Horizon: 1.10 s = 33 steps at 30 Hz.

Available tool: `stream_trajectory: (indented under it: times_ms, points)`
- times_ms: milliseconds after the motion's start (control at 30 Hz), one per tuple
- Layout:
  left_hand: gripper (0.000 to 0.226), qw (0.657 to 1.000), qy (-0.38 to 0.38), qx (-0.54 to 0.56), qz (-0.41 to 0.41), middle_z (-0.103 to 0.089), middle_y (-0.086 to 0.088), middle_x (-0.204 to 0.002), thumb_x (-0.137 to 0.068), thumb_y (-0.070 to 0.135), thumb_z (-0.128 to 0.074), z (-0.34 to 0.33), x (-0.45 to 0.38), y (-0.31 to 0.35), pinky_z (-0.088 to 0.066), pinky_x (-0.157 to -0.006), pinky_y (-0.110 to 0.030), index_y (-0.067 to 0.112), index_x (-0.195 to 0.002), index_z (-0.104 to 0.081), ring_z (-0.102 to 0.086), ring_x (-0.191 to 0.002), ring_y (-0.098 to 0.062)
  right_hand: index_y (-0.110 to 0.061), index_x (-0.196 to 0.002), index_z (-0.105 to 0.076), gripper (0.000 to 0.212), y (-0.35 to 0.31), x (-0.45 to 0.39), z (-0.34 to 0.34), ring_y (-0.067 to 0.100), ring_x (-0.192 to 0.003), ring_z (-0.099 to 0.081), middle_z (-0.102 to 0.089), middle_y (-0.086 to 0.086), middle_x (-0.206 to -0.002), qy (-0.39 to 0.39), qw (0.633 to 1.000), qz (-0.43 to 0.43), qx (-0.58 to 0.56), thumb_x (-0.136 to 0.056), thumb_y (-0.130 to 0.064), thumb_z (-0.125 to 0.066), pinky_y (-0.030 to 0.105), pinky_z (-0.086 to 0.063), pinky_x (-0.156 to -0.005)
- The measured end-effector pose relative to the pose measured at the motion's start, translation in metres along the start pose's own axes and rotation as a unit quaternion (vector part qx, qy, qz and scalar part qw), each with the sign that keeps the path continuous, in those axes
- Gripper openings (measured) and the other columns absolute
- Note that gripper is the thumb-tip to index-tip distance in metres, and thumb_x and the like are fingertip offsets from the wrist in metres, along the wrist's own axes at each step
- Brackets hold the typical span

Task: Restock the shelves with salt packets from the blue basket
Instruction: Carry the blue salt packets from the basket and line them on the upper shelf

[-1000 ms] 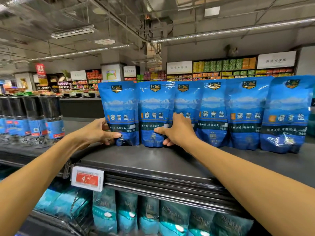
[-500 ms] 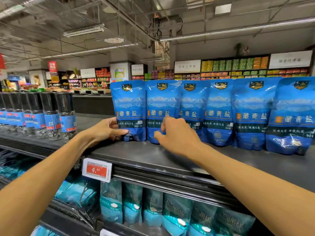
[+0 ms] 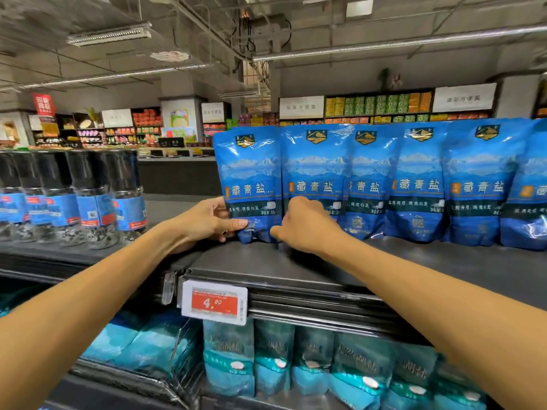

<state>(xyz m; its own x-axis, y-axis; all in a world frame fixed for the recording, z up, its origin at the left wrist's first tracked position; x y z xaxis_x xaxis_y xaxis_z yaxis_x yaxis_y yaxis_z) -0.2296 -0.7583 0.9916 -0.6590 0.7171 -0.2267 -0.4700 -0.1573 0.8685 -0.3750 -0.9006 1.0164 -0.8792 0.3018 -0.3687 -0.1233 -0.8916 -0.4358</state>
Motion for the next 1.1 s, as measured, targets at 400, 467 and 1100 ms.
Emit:
stream_trajectory:
  times_ms: [400, 467, 1100]
  points:
    - [0.054, 0.99, -0.128, -0.017, -0.051, -0.075, -0.011, -0.103, -0.085, -0.007, -0.073, 0.005, 0.003, -0.005, -0.053, -0.063, -0.019, 0.018, -0.131, -0.059, -0.066, -0.075, -0.008, -0.009, -0.075, -0.056, 0.026, 0.004, -0.006, -0.014, 0.014, -0.055, -0.056, -0.058, -0.002, -0.058, -0.06, 0.998, 0.019, 0.017, -0.095, -0.023, -0.067, 0.023, -0.043, -0.055]
    - [0.052, 0.99, -0.129, -0.039, -0.043, -0.074, -0.013, -0.101, -0.085, -0.012, -0.071, 0.009, 0.0, -0.005, -0.053, -0.061, -0.019, 0.016, -0.127, -0.06, -0.066, -0.072, -0.008, -0.01, -0.075, -0.053, 0.026, 0.006, -0.005, -0.017, 0.007, -0.034, -0.052, -0.06, -0.004, -0.046, -0.078, 0.997, 0.015, 0.008, -0.097, -0.019, -0.063, 0.011, -0.037, -0.042]
    - [0.036, 0.983, -0.096, -0.134, -0.078, -0.076, -0.015, -0.112, -0.084, -0.003, -0.076, 0.011, -0.007, 0.005, -0.051, -0.103, -0.055, 0.013, -0.116, -0.069, -0.064, -0.109, -0.049, -0.007, -0.078, -0.051, 0.024, 0.014, -0.001, -0.007, 0.014, -0.031, -0.058, -0.053, 0.01, -0.059, -0.118, 0.989, -0.027, -0.09, -0.098, -0.011, -0.064, 0.019, -0.041, -0.033]
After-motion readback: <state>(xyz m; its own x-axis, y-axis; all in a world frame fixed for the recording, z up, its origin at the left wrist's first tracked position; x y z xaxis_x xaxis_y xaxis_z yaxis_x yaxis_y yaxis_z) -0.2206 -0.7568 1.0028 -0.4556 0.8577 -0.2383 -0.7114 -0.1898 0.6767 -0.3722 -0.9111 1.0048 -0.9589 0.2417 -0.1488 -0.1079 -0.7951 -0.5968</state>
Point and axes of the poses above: each hand's wrist, its own x-axis away from the middle knuckle, its own z-axis out of the back of the hand, y = z × x, the point moved 6 cm from there along -x, towards the middle knuckle
